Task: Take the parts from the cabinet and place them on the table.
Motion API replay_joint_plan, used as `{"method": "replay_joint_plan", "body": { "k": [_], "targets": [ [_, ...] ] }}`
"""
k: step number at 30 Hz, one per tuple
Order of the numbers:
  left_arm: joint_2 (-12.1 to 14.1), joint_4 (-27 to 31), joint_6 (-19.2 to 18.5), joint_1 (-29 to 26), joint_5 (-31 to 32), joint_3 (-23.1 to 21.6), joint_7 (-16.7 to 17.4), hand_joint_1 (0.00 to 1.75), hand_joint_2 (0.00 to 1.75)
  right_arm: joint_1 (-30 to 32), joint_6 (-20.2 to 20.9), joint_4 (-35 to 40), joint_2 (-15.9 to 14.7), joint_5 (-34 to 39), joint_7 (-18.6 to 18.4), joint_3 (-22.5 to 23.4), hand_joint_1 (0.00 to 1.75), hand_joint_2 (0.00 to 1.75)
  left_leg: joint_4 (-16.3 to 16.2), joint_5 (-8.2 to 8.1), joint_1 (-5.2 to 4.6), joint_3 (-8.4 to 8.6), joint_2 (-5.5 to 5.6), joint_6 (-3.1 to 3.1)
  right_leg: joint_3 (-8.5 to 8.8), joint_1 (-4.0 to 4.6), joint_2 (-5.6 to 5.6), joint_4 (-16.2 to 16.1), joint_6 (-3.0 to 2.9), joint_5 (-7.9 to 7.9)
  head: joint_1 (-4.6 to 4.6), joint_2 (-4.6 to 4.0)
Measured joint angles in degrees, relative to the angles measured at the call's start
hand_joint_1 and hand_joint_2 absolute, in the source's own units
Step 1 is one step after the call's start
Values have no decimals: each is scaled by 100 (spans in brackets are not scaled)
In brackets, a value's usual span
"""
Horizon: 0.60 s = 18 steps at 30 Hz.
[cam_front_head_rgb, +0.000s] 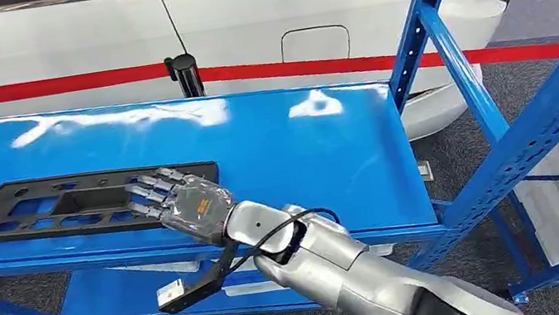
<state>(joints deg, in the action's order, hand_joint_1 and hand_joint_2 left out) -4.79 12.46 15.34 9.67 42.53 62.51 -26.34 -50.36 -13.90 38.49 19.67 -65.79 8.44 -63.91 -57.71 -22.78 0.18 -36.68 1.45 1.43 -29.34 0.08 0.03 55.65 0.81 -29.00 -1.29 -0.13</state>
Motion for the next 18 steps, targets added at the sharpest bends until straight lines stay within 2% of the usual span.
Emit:
{"method": "replay_joint_plan", "body": {
  "k": [4,5,18],
  "targets": [
    [-4,0,0,2,0,-2,0,0,175,0,44,-90,2,15,-33,-2,0,175,0,0,0,0,0,0,0,0,0,0,0,0,0,0],
    [-7,0,0,2,2,-2,4,0,0,0,46,-107,2,20,-57,-7,0,175,0,0,0,0,0,0,1,0,0,0,0,0,2,0],
    [-15,0,0,34,59,-26,107,0,0,-48,59,-328,4,66,-413,-50,0,175,0,0,0,1,0,0,1,0,0,0,0,1,0,0]
  ]
}}
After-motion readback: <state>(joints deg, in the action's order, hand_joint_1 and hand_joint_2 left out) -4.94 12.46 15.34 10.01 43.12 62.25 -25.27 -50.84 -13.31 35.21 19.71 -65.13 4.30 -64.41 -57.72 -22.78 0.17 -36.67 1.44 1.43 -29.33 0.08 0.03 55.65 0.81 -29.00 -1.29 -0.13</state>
